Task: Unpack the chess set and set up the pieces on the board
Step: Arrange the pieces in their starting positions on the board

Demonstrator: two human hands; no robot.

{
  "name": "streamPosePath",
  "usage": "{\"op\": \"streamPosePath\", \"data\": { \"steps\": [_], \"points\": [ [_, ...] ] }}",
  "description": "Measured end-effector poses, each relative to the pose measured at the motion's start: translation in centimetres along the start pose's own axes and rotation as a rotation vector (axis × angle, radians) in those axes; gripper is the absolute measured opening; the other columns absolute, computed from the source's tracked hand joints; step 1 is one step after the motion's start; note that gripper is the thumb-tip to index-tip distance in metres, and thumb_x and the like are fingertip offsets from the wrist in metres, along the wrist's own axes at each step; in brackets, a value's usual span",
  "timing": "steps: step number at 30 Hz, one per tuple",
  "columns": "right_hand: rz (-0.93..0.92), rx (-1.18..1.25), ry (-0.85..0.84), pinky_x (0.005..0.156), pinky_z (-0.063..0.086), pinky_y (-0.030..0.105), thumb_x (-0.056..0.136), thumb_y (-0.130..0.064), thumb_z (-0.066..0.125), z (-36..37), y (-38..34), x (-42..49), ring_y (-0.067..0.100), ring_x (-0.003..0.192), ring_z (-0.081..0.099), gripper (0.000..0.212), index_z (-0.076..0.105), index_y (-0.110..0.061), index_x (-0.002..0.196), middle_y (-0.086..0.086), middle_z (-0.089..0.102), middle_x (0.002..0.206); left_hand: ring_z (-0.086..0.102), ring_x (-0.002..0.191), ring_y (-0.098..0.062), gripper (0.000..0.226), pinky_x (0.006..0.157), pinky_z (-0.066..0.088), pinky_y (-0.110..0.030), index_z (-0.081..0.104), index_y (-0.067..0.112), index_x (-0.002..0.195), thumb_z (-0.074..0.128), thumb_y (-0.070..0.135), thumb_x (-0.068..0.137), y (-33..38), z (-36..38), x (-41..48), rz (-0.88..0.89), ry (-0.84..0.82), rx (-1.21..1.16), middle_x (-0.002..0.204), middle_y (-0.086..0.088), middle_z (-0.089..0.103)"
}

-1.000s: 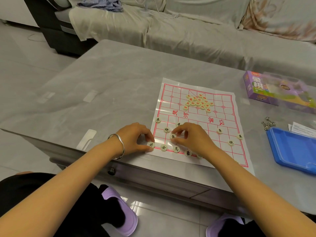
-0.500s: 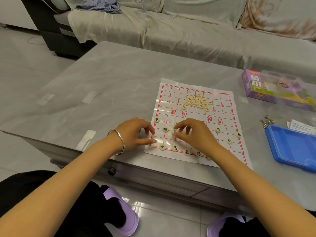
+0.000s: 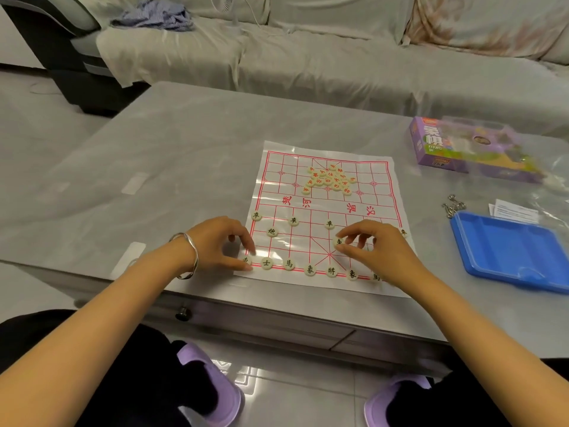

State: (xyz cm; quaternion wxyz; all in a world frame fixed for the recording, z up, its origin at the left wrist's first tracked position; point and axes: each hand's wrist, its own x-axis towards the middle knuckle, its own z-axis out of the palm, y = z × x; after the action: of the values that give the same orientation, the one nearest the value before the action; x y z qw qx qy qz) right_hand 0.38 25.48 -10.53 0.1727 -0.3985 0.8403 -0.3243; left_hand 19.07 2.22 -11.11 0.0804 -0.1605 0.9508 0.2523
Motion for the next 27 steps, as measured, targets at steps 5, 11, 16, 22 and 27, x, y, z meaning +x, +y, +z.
{"op": "streamPosePath", "data": {
  "steps": [5, 11, 16, 22, 27],
  "points": [
    [-0.014, 0.003, -0.028, 0.065, 0.040, 0.011, 0.080, -0.029, 0.071, 1.1, -0.3, 0.2, 0.006, 0.076, 0.053, 0.017, 0.066, -0.031, 0.096, -0.012, 0.063, 0.091, 0.050, 0.091, -0.010, 0.021, 0.075, 0.041, -0.017, 0.066, 0.032, 0.092, 0.074, 0.037, 0.073, -0.4, 0.8, 0.1, 0.000, 0.035, -0.043, 0.097, 0.014, 0.055],
    [-0.036, 0.007, -0.038, 0.065, 0.041, 0.011, 0.080, -0.029, 0.070, 1.7, -0.8, 0.2, 0.006, 0.076, 0.053, 0.014, 0.064, -0.033, 0.093, -0.012, 0.062, 0.092, 0.048, 0.091, -0.007, 0.034, 0.073, 0.041, -0.014, 0.065, 0.029, 0.104, 0.074, 0.040, 0.073, 0.0, 0.9, 0.0, 0.028, 0.056, -0.013, 0.103, 0.013, 0.058],
    [-0.055, 0.021, -0.043, 0.065, 0.041, 0.012, 0.081, -0.027, 0.070, 2.3, -1.2, 0.2, 0.006, 0.076, 0.053, 0.014, 0.064, -0.032, 0.093, -0.011, 0.062, 0.090, 0.044, 0.091, -0.004, 0.041, 0.080, 0.040, -0.017, 0.062, 0.029, 0.110, 0.071, 0.045, 0.073, 2.4, 2.1, 0.7, 0.112, 0.124, 0.001, 0.112, 0.010, 0.059],
    [-0.074, 0.016, -0.041, 0.066, 0.043, 0.014, 0.081, -0.028, 0.070, 2.4, -1.3, 0.2, 0.007, 0.076, 0.054, 0.014, 0.065, -0.032, 0.093, -0.010, 0.063, 0.090, 0.042, 0.091, -0.003, 0.039, 0.081, 0.038, -0.017, 0.062, 0.031, 0.110, 0.068, 0.048, 0.076, 3.7, 3.3, 1.6, 0.131, 0.125, 0.034, 0.112, 0.009, 0.058],
    [-0.052, 0.020, -0.042, 0.070, 0.046, 0.020, 0.081, -0.029, 0.070, 2.4, -1.2, 0.2, 0.008, 0.078, 0.054, 0.015, 0.065, -0.032, 0.095, -0.010, 0.063, 0.093, 0.043, 0.094, -0.006, 0.035, 0.082, 0.040, -0.018, 0.064, 0.030, 0.107, 0.066, 0.047, 0.078, 3.8, 3.6, 1.8, 0.113, 0.115, 0.014, 0.113, 0.007, 0.056]
  ]
}}
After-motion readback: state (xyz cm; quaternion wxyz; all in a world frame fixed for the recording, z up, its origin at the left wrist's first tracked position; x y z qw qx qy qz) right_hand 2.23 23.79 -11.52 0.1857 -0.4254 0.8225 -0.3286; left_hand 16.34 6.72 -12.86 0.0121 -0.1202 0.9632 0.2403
